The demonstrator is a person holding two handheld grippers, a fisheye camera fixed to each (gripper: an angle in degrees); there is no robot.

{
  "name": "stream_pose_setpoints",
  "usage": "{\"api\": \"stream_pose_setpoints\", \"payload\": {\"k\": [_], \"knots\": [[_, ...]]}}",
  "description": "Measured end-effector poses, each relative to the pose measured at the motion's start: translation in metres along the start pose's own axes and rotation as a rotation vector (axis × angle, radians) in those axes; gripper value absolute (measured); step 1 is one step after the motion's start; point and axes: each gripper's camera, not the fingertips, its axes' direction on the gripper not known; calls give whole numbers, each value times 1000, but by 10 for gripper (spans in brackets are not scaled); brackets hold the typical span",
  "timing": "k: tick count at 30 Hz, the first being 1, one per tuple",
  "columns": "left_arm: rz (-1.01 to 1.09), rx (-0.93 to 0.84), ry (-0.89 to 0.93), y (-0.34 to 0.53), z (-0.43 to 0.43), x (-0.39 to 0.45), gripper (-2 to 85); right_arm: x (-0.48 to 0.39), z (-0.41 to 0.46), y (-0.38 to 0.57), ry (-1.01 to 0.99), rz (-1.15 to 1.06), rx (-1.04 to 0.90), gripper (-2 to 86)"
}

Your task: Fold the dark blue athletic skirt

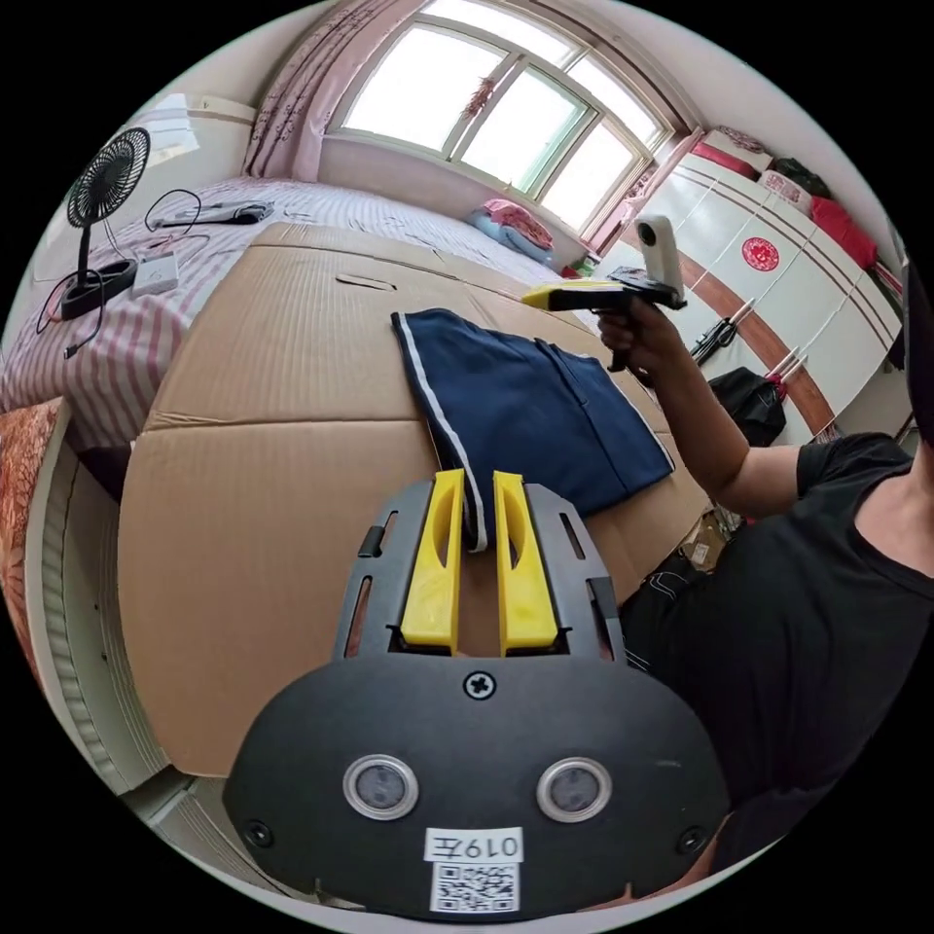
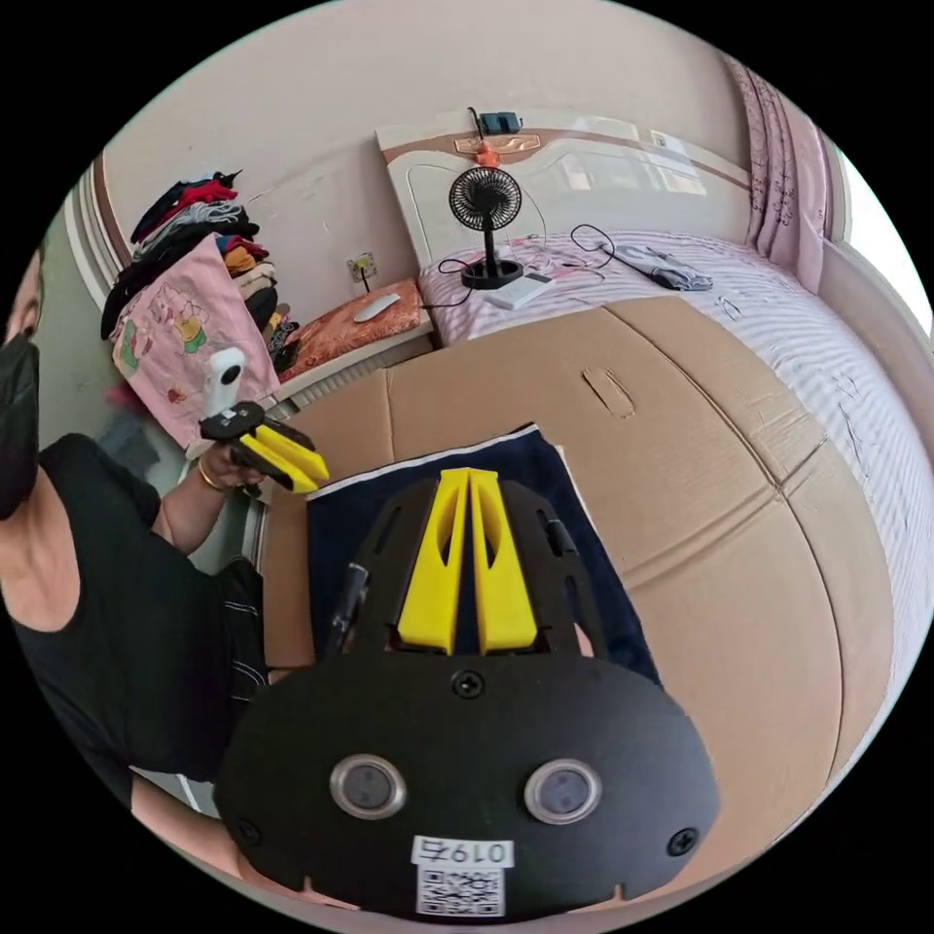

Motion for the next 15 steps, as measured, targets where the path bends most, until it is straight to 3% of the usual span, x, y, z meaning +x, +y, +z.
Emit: {"api": "stream_pose_setpoints", "payload": {"k": [8,15], "knots": [[-10,60,73,56,-49,-11,33,81,168,-135,-80,-35,-264,66],[46,66,37,88,-73,-12,67,104,259,-179,-103,-48,-409,86]]}}
